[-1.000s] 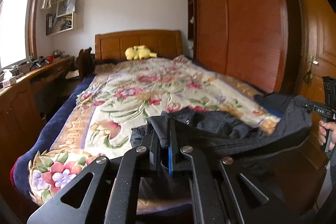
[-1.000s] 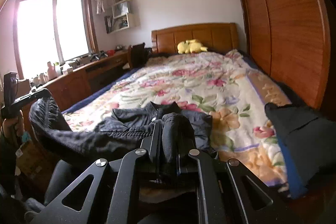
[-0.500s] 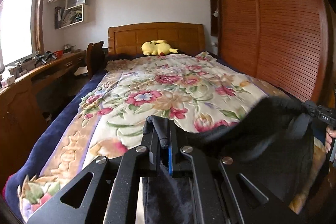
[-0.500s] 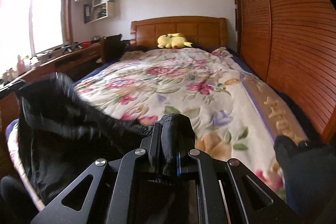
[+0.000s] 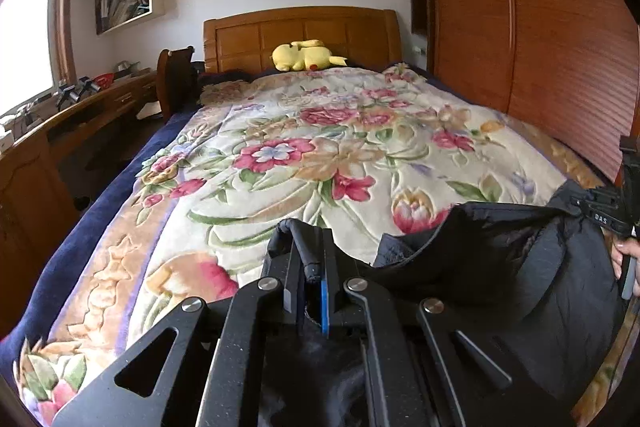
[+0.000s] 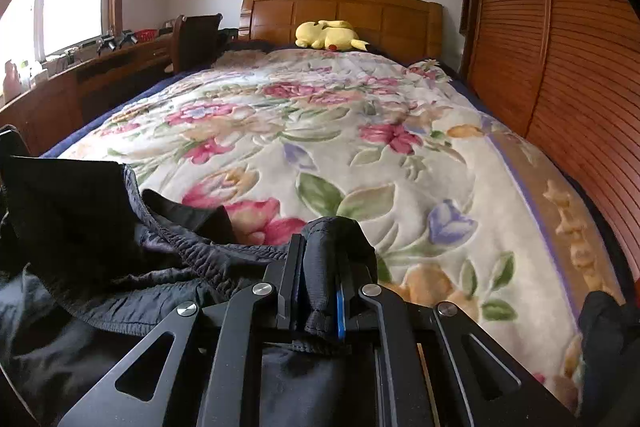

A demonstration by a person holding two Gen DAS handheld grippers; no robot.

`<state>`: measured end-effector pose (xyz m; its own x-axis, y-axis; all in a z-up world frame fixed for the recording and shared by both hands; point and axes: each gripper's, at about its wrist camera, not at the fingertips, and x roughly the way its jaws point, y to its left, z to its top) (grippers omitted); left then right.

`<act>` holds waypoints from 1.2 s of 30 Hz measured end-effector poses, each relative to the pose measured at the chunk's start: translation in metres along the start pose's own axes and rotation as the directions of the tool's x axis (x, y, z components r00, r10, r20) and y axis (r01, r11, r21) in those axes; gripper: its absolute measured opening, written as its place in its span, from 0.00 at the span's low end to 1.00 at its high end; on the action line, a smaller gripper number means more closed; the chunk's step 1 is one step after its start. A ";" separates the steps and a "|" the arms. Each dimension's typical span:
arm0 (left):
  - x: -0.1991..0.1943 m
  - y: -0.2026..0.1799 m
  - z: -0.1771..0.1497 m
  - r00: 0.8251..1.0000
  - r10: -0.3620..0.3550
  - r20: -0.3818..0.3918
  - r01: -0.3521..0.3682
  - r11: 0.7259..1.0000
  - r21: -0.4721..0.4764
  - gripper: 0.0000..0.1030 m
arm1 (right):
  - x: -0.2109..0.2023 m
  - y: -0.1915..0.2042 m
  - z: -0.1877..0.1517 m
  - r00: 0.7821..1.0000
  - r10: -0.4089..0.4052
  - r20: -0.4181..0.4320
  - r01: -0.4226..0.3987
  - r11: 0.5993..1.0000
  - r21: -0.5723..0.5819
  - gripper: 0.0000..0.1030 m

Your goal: Fold large clothes

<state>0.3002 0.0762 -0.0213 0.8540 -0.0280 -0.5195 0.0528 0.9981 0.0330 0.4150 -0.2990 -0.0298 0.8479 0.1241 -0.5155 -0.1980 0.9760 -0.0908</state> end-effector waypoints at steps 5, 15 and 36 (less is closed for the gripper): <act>-0.002 0.001 0.002 1.000 -0.022 -0.001 0.022 1.000 -0.015 0.06 | 0.009 -0.003 0.005 1.000 -0.012 -0.004 0.012 0.999 0.037 0.16; -0.006 -0.009 -0.008 0.998 -0.069 -0.015 0.069 0.997 0.022 0.36 | 0.007 -0.016 0.003 0.996 0.045 -0.072 -0.041 0.997 0.061 0.49; -0.032 -0.042 -0.042 0.979 -0.198 -0.053 0.199 0.980 0.021 0.71 | 0.062 -0.038 0.000 0.956 -0.002 -0.293 0.014 0.999 0.039 0.61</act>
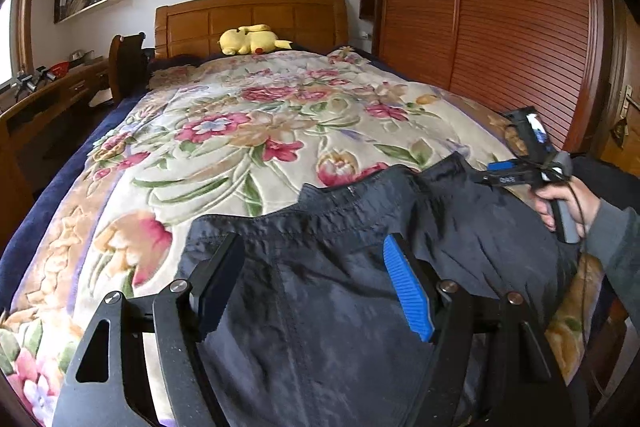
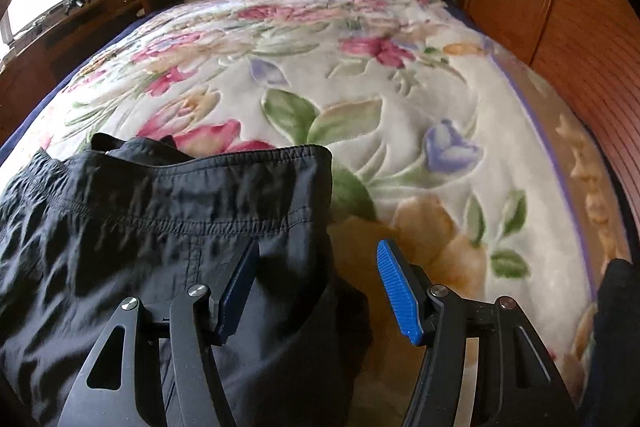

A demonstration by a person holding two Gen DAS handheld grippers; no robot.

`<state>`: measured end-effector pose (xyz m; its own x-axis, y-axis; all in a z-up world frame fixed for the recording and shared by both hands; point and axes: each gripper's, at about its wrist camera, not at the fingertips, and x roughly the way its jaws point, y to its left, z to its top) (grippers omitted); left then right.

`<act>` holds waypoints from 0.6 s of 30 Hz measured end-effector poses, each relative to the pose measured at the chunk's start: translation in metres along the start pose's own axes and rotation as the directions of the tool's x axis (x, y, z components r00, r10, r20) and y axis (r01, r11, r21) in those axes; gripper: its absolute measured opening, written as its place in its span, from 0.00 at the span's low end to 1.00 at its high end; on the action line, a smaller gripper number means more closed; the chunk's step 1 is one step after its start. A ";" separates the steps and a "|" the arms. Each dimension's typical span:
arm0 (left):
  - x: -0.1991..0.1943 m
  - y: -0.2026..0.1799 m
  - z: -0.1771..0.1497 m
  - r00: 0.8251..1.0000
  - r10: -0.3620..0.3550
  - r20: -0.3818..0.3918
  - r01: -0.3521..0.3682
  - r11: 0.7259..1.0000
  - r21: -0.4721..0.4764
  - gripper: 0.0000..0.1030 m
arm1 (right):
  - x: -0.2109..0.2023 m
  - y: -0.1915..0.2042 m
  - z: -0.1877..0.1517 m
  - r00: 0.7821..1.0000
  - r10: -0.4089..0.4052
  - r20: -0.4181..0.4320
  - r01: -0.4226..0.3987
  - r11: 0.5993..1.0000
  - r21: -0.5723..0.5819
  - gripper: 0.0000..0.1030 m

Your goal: Fold large clothes

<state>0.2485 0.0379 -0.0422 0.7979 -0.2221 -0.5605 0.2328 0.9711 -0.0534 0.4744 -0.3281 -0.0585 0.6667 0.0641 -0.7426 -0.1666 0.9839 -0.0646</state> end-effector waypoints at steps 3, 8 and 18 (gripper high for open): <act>0.000 -0.006 -0.001 1.000 -0.006 0.003 0.006 1.000 0.011 0.71 | 0.013 -0.003 0.009 0.999 0.017 -0.027 -0.017 1.000 0.013 0.61; 0.001 -0.009 -0.001 1.000 -0.009 0.001 0.009 1.000 0.015 0.71 | 0.027 0.001 0.015 0.997 0.068 -0.044 -0.068 0.998 -0.001 0.14; 0.005 -0.010 -0.004 1.000 -0.006 -0.011 0.006 1.000 0.015 0.71 | 0.020 -0.002 0.026 0.990 -0.086 0.111 0.088 0.996 -0.010 0.06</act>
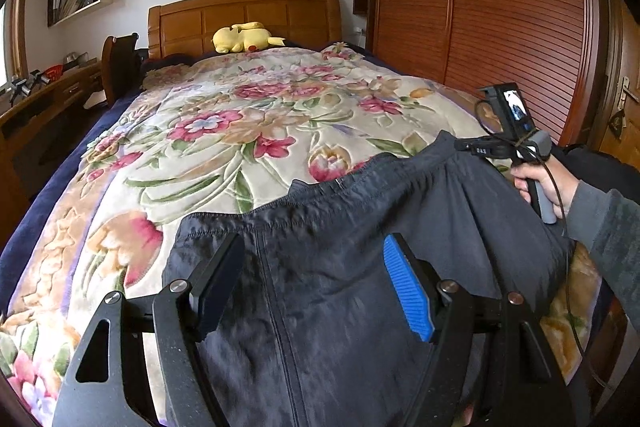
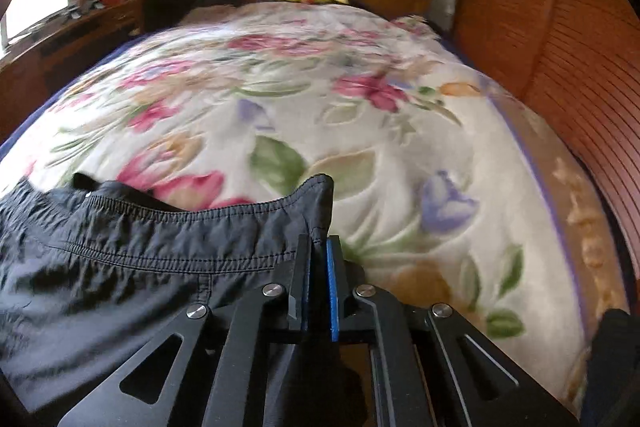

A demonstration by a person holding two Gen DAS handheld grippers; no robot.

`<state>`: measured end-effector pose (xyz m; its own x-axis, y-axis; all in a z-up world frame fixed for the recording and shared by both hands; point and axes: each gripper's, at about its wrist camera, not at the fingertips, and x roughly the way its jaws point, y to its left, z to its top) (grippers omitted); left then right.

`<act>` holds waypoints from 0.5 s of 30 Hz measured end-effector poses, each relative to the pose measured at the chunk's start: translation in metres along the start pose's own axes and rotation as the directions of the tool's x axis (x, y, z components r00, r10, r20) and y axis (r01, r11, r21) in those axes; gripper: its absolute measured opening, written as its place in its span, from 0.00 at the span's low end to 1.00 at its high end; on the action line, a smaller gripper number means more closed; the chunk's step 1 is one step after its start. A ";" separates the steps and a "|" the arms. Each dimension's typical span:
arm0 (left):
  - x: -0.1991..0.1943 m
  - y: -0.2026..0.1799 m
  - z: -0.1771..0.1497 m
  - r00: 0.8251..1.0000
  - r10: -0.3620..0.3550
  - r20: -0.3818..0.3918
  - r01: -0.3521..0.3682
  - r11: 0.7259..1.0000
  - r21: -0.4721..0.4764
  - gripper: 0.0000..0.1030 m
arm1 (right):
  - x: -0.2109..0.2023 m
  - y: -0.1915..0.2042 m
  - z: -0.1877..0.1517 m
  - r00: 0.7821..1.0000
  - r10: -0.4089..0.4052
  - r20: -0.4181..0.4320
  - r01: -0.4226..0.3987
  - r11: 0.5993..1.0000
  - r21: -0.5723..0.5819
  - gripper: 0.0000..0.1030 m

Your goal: Fold large clothes

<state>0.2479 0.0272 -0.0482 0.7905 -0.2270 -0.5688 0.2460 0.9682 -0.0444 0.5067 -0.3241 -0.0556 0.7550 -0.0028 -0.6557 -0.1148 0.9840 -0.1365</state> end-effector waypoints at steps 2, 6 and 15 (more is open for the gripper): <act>0.000 -0.002 -0.002 1.000 -0.005 -0.004 0.005 1.000 -0.002 0.71 | 0.005 0.003 0.001 0.999 -0.016 -0.041 0.016 1.000 -0.010 0.08; -0.002 -0.012 -0.009 0.999 -0.031 -0.015 0.030 1.000 -0.004 0.71 | -0.016 0.001 -0.002 0.999 -0.006 -0.048 0.006 1.000 -0.001 0.25; -0.009 -0.046 -0.025 0.994 -0.102 -0.045 0.104 0.994 0.026 0.71 | -0.104 0.011 -0.067 0.995 0.092 -0.033 -0.094 0.993 -0.068 0.54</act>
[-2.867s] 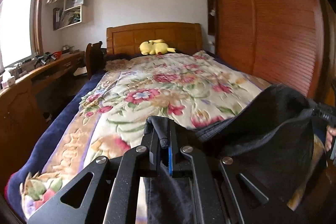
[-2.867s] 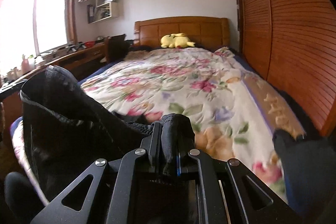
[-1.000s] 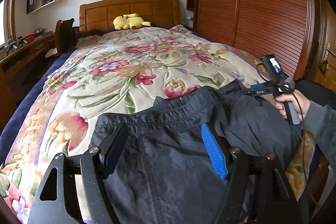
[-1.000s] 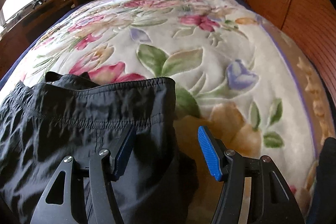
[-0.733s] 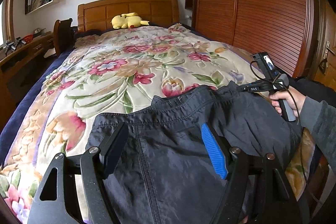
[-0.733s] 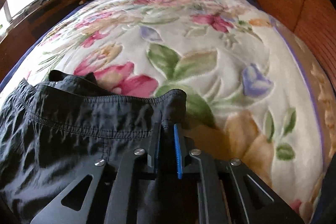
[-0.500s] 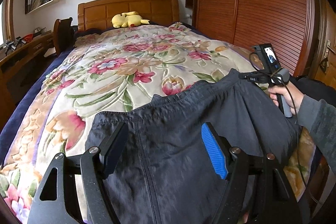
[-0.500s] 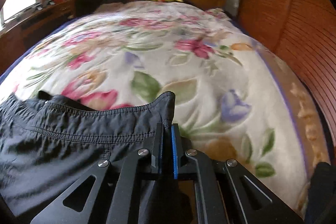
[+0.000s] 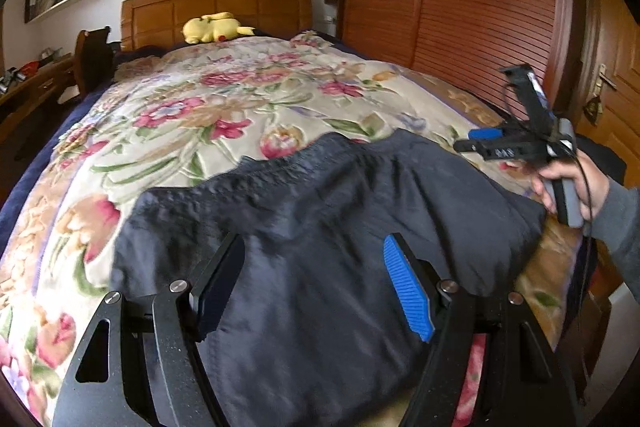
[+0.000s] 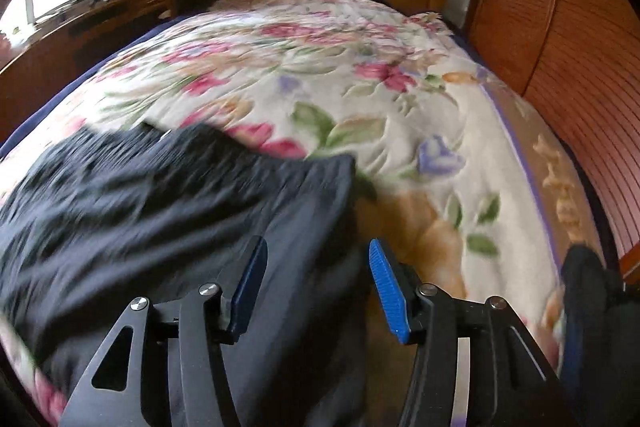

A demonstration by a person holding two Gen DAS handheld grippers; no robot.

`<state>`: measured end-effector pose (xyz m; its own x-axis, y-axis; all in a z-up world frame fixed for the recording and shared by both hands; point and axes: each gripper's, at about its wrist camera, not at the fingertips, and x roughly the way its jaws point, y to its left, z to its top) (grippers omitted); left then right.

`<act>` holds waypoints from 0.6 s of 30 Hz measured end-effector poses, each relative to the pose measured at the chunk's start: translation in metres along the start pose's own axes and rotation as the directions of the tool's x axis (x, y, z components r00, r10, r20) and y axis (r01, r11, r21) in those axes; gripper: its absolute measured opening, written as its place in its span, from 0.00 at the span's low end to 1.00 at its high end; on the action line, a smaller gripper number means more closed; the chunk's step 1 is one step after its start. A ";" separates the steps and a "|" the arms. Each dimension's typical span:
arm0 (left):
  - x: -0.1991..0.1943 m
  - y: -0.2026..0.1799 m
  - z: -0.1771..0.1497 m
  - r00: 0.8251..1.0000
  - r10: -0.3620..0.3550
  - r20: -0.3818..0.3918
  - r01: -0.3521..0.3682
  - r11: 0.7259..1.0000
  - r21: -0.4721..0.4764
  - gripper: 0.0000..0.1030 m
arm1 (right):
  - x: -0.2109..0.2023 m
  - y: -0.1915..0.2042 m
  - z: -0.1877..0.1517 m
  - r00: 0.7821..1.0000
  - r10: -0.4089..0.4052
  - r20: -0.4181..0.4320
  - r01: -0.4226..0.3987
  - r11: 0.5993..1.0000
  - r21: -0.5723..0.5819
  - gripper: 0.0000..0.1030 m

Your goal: Fold large clothes

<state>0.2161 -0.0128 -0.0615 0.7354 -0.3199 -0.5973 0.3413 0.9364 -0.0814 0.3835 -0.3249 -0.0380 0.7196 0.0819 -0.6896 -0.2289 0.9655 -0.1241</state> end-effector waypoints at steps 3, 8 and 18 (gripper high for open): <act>0.000 -0.011 -0.006 1.000 -0.019 -0.013 0.020 1.000 0.011 0.71 | -0.022 0.007 -0.031 1.000 0.022 -0.008 -0.022 1.000 -0.005 0.54; 0.003 -0.026 -0.015 0.999 -0.038 -0.037 0.039 0.999 0.025 0.71 | -0.049 0.002 -0.072 0.999 0.036 -0.025 -0.035 0.998 0.043 0.55; 0.006 -0.035 -0.030 0.997 -0.035 -0.070 0.037 0.999 0.028 0.71 | -0.061 -0.018 -0.102 0.996 -0.015 -0.084 0.023 0.994 0.103 0.61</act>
<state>0.1916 -0.0431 -0.0862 0.6801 -0.3421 -0.6484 0.3849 0.9194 -0.0813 0.2772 -0.3721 -0.0663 0.6649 0.0466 -0.7455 -0.1430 0.9875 -0.0658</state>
